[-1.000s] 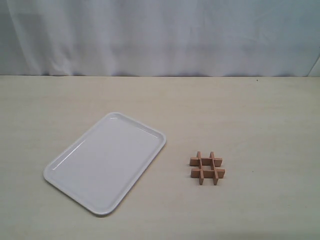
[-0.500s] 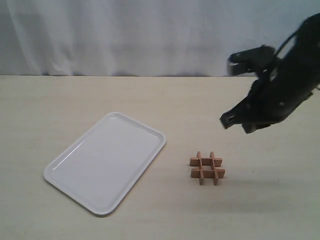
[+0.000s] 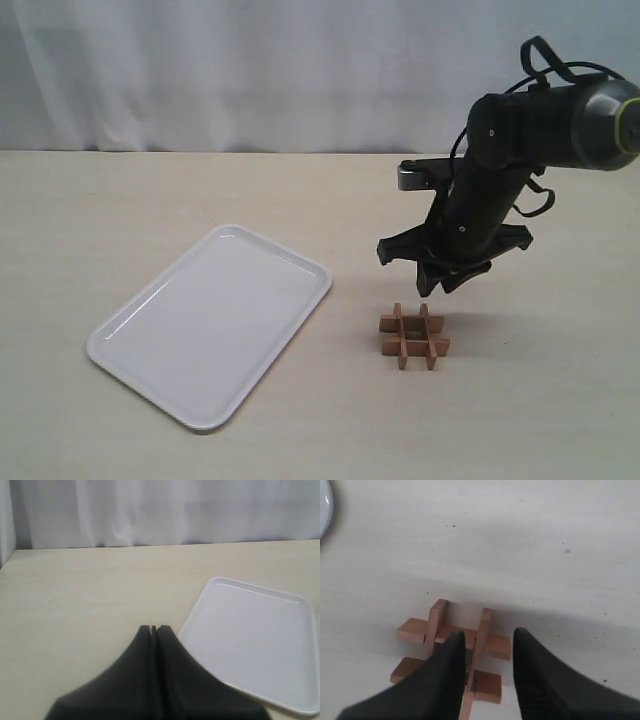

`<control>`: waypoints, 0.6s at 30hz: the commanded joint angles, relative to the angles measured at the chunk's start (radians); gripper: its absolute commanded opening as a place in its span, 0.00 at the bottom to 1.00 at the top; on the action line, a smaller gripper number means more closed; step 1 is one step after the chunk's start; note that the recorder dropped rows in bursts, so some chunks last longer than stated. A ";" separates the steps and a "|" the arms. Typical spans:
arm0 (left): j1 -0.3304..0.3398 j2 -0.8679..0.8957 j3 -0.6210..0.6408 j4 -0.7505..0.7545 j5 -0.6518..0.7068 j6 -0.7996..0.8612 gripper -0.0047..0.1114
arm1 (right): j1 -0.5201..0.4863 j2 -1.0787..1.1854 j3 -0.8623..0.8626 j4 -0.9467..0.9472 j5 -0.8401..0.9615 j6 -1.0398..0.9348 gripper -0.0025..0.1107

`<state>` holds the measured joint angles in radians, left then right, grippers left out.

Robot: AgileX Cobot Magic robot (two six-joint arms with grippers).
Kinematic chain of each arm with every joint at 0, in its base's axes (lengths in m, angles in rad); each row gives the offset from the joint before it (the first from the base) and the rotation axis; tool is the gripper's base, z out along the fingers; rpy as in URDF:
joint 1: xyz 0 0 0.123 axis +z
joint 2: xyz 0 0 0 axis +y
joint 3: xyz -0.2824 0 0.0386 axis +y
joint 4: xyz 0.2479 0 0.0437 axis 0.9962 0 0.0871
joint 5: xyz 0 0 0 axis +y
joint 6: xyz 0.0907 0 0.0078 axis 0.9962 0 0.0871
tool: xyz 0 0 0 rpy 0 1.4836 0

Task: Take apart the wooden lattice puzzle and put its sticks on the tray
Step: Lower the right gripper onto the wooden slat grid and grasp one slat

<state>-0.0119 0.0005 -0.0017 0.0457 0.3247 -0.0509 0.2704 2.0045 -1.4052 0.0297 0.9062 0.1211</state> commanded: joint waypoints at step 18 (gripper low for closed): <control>-0.007 0.000 0.002 -0.002 -0.003 0.001 0.04 | -0.005 0.095 -0.002 0.023 -0.075 0.052 0.31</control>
<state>-0.0119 0.0005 -0.0017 0.0457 0.3273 -0.0509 0.2704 2.0970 -1.4052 0.0603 0.8505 0.1432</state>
